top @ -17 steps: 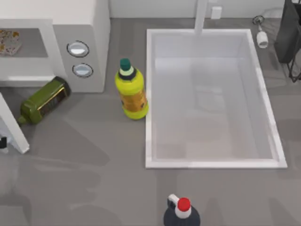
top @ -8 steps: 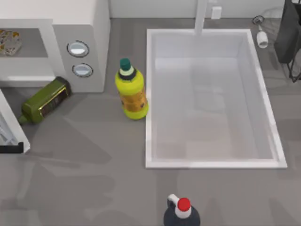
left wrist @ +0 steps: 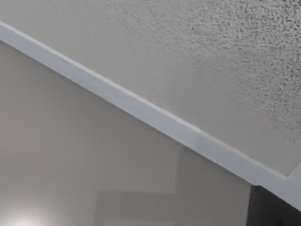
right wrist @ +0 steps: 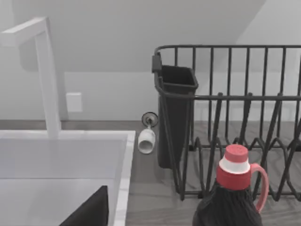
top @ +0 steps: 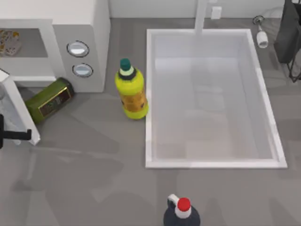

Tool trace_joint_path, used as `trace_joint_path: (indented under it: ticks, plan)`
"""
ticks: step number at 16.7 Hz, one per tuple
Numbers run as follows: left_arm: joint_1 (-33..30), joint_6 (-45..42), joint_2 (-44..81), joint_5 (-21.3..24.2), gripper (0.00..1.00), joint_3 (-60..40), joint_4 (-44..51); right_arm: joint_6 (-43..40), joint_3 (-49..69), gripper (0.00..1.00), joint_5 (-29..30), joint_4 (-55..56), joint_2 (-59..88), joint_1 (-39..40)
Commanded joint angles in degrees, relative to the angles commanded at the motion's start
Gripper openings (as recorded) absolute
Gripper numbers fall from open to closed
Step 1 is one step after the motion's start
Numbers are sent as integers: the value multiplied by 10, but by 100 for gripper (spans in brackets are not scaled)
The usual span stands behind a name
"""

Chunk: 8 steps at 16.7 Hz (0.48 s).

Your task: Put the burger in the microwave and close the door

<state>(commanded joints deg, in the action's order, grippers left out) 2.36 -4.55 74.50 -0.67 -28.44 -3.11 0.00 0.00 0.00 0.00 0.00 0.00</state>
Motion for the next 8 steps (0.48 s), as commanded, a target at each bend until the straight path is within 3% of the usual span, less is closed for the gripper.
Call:
trace_joint_path:
  ticks: [4,8]
  plan:
    - [11,1,119,13,0,-81,-30,0,0,100,0,0,0,0]
    - [7,4,150,15,0,-104,-35,0,0,100,0,0,0,0]
